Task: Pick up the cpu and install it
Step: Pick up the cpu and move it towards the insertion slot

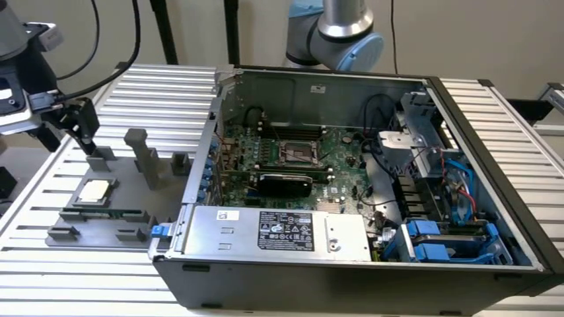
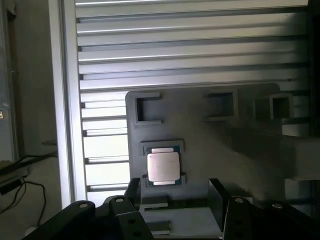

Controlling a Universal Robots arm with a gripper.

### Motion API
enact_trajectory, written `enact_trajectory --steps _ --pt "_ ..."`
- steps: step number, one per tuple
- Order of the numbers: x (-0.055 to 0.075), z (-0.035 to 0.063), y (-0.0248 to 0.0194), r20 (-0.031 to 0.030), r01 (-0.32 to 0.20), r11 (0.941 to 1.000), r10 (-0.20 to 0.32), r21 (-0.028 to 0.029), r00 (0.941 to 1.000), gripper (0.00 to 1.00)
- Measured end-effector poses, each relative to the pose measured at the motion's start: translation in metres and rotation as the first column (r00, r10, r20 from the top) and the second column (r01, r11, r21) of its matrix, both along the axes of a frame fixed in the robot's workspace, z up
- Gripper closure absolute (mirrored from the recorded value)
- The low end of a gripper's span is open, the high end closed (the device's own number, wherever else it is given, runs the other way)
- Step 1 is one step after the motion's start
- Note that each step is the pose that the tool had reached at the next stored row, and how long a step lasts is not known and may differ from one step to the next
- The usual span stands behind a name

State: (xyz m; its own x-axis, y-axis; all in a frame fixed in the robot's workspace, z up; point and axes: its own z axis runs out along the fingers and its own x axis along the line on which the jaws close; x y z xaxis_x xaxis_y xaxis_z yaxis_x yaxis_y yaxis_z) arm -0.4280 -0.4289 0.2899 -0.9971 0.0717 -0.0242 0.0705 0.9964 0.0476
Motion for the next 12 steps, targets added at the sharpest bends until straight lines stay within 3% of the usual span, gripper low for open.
enact_trajectory --steps 4,12 --pt "-0.007 -0.0075 0.0001 0.0001 0.002 1.0 -0.002 0.0001 1.0 0.35" --pt "-0.008 -0.0218 0.0 -0.0002 0.002 1.0 -0.002 0.0 1.0 0.35"
